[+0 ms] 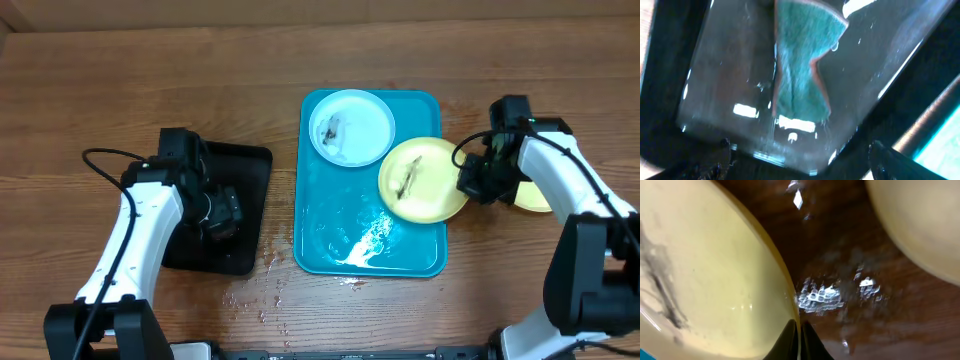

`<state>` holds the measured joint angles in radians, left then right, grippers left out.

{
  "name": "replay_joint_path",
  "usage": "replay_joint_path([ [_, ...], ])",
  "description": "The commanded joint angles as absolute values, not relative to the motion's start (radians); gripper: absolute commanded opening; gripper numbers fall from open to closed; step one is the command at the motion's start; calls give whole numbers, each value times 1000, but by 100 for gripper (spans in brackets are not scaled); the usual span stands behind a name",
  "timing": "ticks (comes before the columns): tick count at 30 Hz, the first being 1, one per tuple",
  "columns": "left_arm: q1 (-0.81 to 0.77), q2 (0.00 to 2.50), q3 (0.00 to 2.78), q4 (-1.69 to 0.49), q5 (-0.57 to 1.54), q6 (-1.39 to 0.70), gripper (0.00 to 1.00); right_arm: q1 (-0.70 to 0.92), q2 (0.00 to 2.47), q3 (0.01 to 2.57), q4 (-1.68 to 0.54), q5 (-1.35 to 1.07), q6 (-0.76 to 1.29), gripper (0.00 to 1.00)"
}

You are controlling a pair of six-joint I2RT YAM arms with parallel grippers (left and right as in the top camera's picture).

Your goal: Clean dirty plates on tray and stack at the side

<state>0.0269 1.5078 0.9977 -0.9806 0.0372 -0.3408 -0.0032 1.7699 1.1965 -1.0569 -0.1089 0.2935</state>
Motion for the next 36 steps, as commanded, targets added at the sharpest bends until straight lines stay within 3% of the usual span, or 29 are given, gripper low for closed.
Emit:
replay_joint_path([
  [1, -12, 1511, 936, -899, 47, -350, 89, 108, 1688, 1199, -1129, -144, 269, 4],
  [5, -64, 1522, 854, -793, 44, -348, 81, 223, 1692, 1182, -1167, -143, 327, 4],
  [8, -93, 1553, 807, -756, 17, -356, 69, 292, 1692, 1134, -1081, -140, 375, 4],
  [11, -99, 1612, 783, -746, -74, -424, 62, 337, 1695, 1060, -965, -138, 398, 4],
  [12, -98, 1635, 783, -743, -88, -436, 55, 344, 1695, 1037, -929, -137, 398, 4],
  [13, -97, 1660, 783, -733, -89, -439, 41, 349, 1695, 1017, -896, -136, 398, 4],
  [15, -97, 1698, 787, -717, -80, -443, 4, 350, 1695, 979, -831, -137, 397, 4],
  [29, -98, 1666, 1195, -1037, -14, -429, 4, 350, 1695, 966, -768, -133, 397, 4],
  [35, -99, 1670, 1188, -1058, -94, -413, 4, 350, 1695, 966, -772, -134, 398, 4],
  [36, -99, 1674, 1170, -1053, -100, -413, 25, 350, 1695, 966, -772, -134, 398, 4],
])
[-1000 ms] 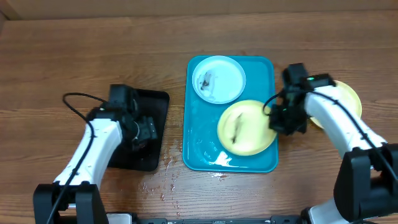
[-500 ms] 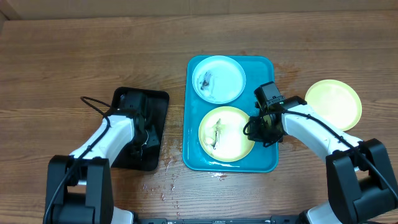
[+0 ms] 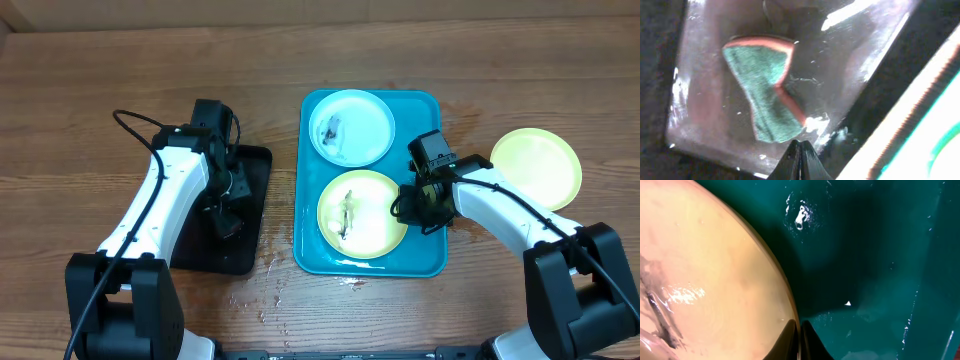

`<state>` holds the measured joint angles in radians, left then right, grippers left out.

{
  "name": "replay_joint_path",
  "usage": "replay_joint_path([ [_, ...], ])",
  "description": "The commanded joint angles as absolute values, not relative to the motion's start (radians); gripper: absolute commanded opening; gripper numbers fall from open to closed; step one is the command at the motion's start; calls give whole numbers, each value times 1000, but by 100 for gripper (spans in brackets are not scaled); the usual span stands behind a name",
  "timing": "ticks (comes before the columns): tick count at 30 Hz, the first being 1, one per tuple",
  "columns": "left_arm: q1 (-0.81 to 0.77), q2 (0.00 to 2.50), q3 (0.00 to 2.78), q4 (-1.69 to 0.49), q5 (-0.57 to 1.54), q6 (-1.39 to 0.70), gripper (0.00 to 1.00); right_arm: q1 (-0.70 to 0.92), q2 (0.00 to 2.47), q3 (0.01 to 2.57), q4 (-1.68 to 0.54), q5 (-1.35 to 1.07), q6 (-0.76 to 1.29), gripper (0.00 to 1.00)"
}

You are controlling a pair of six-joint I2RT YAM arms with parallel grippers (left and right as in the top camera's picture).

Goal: Clean dirty plates on tray and stack at the side
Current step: 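Pick up the sponge with the left gripper and scrub the held yellow plate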

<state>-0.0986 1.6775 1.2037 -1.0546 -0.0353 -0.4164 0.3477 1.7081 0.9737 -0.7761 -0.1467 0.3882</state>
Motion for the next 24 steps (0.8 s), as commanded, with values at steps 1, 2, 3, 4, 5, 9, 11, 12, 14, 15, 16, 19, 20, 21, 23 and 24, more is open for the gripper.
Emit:
replay_joint_path([
  [1, -99, 1676, 1148, -1045, -107, -416, 49, 350, 1695, 966, -775, -133, 398, 4],
  [2, -99, 1680, 1127, -1033, -117, -423, 61, 350, 1695, 966, -775, -134, 398, 4],
  [3, -98, 1681, 1098, -1009, -125, -434, 69, 350, 1695, 966, -775, -134, 398, 4],
  [4, -97, 1682, 1063, -969, -132, -443, 74, 350, 1695, 966, -775, -135, 398, 4],
  [5, -97, 1682, 1033, -933, -135, -446, 74, 350, 1695, 966, -775, -136, 398, 4],
  [9, -98, 1697, 912, -753, -134, -477, 47, 350, 1695, 966, -775, -137, 398, 4],
  [11, -98, 1713, 880, -677, -110, -475, 18, 350, 1695, 966, -775, -137, 398, 4],
  [12, -98, 1721, 879, -665, -86, -471, 4, 350, 1695, 966, -775, -137, 398, 4],
  [14, -98, 1723, 896, -678, -54, -463, 4, 350, 1695, 966, -778, -137, 398, 4],
  [15, -98, 1719, 916, -704, -39, -464, 4, 350, 1695, 966, -780, -137, 398, 4],
  [16, -98, 1718, 941, -733, -29, -464, 4, 350, 1695, 966, -783, -136, 398, 4],
  [19, -105, 1710, 1059, -853, -27, -455, 4, 350, 1695, 966, -783, -136, 399, 4],
  [20, -113, 1705, 1105, -894, -16, -449, 4, 350, 1695, 966, -783, -136, 406, 4],
  [21, -122, 1702, 1151, -930, -1, -448, 4, 349, 1695, 966, -782, -133, 429, 4],
  [23, -156, 1699, 1235, -988, 40, -443, 4, 347, 1695, 966, -779, -133, 463, 4],
  [24, -181, 1699, 1269, -1000, 67, -441, 4, 345, 1695, 966, -777, -128, 473, 4],
])
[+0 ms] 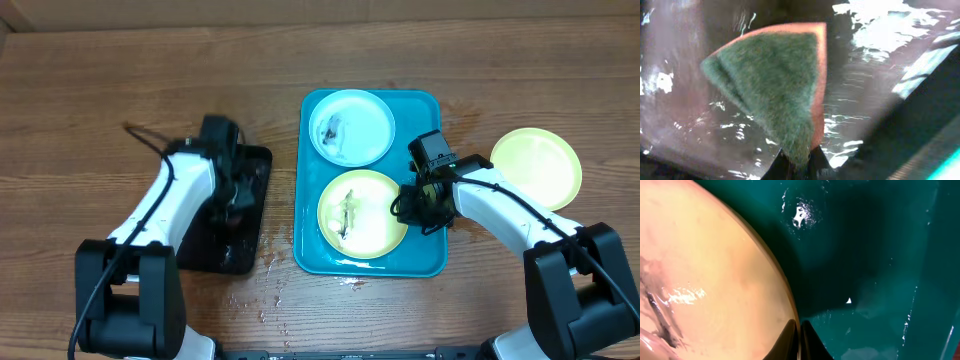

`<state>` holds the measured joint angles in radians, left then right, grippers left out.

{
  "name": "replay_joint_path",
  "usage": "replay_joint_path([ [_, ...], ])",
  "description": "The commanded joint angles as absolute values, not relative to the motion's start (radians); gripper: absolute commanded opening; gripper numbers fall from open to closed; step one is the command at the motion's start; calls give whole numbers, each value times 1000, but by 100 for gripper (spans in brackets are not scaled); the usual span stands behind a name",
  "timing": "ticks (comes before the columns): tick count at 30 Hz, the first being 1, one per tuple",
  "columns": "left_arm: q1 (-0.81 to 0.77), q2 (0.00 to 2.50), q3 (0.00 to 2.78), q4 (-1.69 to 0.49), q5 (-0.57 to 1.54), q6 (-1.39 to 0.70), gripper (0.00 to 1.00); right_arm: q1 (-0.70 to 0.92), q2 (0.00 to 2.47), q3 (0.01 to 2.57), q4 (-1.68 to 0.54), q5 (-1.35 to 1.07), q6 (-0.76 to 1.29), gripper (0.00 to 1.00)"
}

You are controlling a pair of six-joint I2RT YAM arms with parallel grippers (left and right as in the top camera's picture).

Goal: Clean dirty plates on tray and stack at the side
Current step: 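Pick up the sponge with the left gripper and scrub the held yellow plate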

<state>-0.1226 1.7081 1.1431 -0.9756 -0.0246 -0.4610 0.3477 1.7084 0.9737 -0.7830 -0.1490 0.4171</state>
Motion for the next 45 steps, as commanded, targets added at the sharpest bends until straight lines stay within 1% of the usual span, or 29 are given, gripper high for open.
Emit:
replay_joint_path([
  [1, -198, 1699, 1279, -997, 84, -441, 4, 345, 1695, 966, -775, -124, 476, 4],
  [5, -324, 1714, 1279, -919, 152, -455, 4, 345, 1695, 966, -764, -121, 472, 4],
  [8, -429, 1772, 1277, -858, 191, -514, 4, 345, 1695, 966, -764, -121, 472, 4],
  [13, -566, 1936, 1277, -677, 376, -627, 4, 345, 1695, 966, -765, -121, 472, 4],
  [17, -608, 2046, 1280, -575, 466, -735, 4, 345, 1695, 966, -765, -121, 472, 4],
  [22, -616, 2106, 1280, -510, 598, -754, 4, 345, 1695, 966, -768, -121, 472, 4],
  [26, -608, 2101, 1300, -670, 520, -735, 4, 345, 1695, 966, -768, -122, 472, 4],
  [27, -597, 2101, 1334, -792, 427, -728, 4, 345, 1695, 966, -771, -122, 472, 4],
  [30, -582, 2101, 1409, -957, 266, -694, 4, 345, 1695, 966, -772, -122, 472, 4],
  [32, -580, 2101, 1461, -1053, 109, -685, 4, 345, 1695, 966, -772, -122, 472, 4],
  [34, -584, 2101, 1489, -1097, -25, -676, 4, 345, 1695, 966, -772, -122, 472, 4],
  [36, -595, 2101, 1492, -1089, -99, -662, 4, 345, 1695, 966, -772, -122, 472, 4],
  [40, -617, 2109, 1491, -1003, -88, -638, 4, 345, 1695, 966, -772, -122, 472, 4],
  [43, -622, 2110, 1491, -941, 33, -619, 4, 345, 1695, 966, -772, -122, 472, 4],
  [45, -622, 2112, 1489, -884, 189, -620, 4, 345, 1695, 966, -772, -122, 472, 4],
])
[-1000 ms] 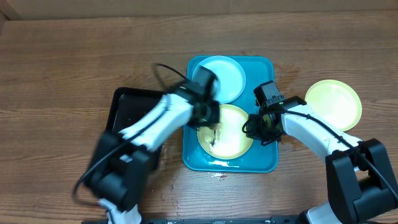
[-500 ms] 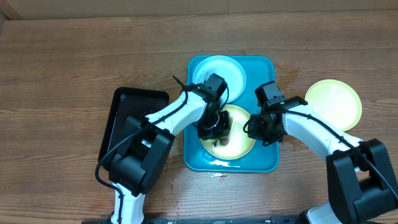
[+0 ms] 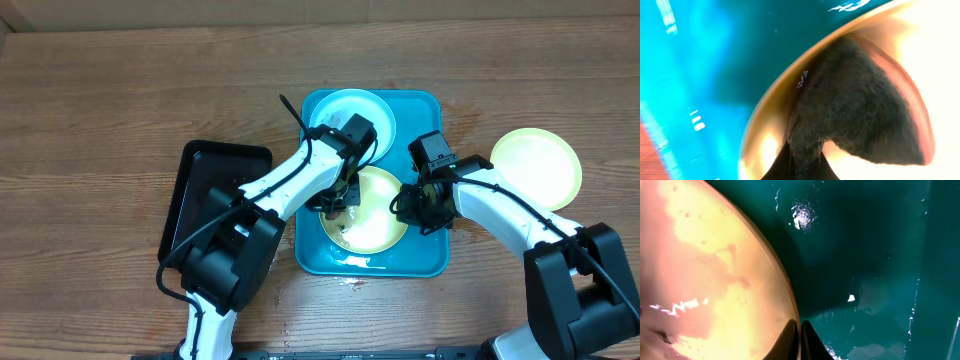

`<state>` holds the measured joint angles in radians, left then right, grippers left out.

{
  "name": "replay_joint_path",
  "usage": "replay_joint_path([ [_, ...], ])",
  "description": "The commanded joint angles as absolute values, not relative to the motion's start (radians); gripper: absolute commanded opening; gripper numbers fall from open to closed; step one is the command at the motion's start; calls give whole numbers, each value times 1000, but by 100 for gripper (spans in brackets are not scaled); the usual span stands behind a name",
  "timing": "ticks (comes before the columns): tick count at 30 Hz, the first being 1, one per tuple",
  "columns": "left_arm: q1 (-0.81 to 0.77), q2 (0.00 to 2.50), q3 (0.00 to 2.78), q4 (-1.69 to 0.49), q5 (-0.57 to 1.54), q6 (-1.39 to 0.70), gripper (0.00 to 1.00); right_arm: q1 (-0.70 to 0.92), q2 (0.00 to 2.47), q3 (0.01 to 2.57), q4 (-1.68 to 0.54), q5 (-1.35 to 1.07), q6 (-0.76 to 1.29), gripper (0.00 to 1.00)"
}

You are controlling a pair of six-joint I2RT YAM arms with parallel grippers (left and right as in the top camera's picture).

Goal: Clean dirty plates on tray and stack at the side
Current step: 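Pick up the sponge with the left gripper and scrub the held yellow plate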

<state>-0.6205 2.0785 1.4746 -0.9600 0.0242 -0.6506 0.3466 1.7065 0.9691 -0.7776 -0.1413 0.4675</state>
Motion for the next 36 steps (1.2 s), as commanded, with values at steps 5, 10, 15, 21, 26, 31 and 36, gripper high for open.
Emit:
replay_joint_path([
  [5, -646, 2152, 1488, -694, 535, -621, 4, 345, 1695, 966, -772, -122, 472, 4],
  [10, -674, 2214, 1488, -669, 675, -645, 4, 345, 1695, 966, -773, -122, 472, 4],
  [15, -655, 2219, 1488, -791, 647, -650, 4, 345, 1695, 966, -775, -122, 472, 4],
  [21, -615, 2199, 1489, -1031, 483, -582, 4, 345, 1695, 966, -775, -125, 472, 4],
  [26, -594, 2146, 1489, -1174, 67, -630, 4, 345, 1695, 966, -774, -125, 472, 4],
  [31, -567, 2117, 1489, -1153, -212, -658, 4, 345, 1695, 966, -774, -125, 472, 4],
  [36, -535, 2104, 1497, -1161, -236, -662, 4, 345, 1695, 966, -775, -125, 472, 4],
])
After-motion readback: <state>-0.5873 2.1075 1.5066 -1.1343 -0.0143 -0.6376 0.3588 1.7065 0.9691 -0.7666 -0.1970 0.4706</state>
